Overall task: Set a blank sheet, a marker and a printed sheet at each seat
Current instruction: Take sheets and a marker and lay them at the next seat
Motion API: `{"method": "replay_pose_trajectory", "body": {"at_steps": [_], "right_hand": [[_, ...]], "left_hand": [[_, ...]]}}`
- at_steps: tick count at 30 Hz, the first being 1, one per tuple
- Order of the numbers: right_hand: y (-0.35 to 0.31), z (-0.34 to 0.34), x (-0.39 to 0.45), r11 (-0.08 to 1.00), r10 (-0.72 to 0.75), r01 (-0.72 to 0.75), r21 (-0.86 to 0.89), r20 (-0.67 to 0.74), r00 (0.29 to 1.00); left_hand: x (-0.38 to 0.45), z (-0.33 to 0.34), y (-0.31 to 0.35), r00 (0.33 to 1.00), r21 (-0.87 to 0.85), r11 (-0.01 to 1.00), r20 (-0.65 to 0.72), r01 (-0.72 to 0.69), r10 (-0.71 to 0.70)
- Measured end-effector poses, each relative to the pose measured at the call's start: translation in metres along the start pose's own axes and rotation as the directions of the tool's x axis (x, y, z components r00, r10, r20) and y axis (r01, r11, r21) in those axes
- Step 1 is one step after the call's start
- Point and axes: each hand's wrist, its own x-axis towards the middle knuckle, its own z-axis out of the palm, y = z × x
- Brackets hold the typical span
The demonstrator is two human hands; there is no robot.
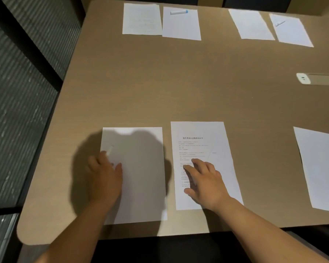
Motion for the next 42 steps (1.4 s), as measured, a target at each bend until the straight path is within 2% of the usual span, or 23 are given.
{"method": "replay_pose_trajectory", "body": {"at_steps": [2,5,10,13,16,18,20,22,26,42], "right_hand": [[-0.001,0.000,-0.002,1.000,-0.005,0.005,-0.001,0.013,1.000],[-0.003,0.002,-0.005,1.000,-0.005,0.005,-0.011,0.019,1.000],[-0.001,0.001,-0.009,1.000,-0.015,0.016,-0.023,0.015,1.000],[0.004,0.005,-0.012,0.999,-0.004,0.005,-0.039,0.018,1.000],[0.010,0.015,-0.014,0.999,0.040,-0.039,-0.025,0.066,0.997],[0.012,0.018,-0.015,0.999,0.043,-0.041,-0.026,0.078,0.996],[0.011,0.016,-0.015,0.999,0.039,-0.036,-0.038,0.083,0.996],[0.011,0.015,-0.015,0.999,0.038,-0.035,-0.038,0.083,0.996],[0.012,0.016,-0.017,0.999,0.036,-0.033,-0.041,0.075,0.997],[0.008,0.019,-0.022,0.998,0.060,-0.058,-0.038,0.076,0.995]], "left_hand": [[-0.016,0.019,0.006,0.992,0.028,0.993,0.060,-0.111,0.110],[-0.037,0.034,0.015,0.976,0.081,0.986,0.177,-0.146,0.130],[-0.043,0.031,0.020,0.985,0.052,0.991,0.128,-0.124,0.116],[-0.048,0.028,0.010,0.949,0.120,0.945,0.120,-0.306,0.292],[-0.053,0.025,0.006,0.916,0.029,0.942,0.244,-0.335,0.318],[-0.054,0.031,0.005,0.883,0.103,0.896,0.250,-0.433,0.398],[-0.057,0.033,0.002,0.896,0.060,0.917,0.247,-0.394,0.369],[-0.057,0.033,-0.001,0.908,0.116,0.909,0.184,-0.400,0.377],[-0.059,0.034,0.001,0.926,0.148,0.935,0.255,-0.322,0.278],[-0.071,0.040,-0.002,0.919,0.123,0.941,0.286,-0.316,0.271]]}}
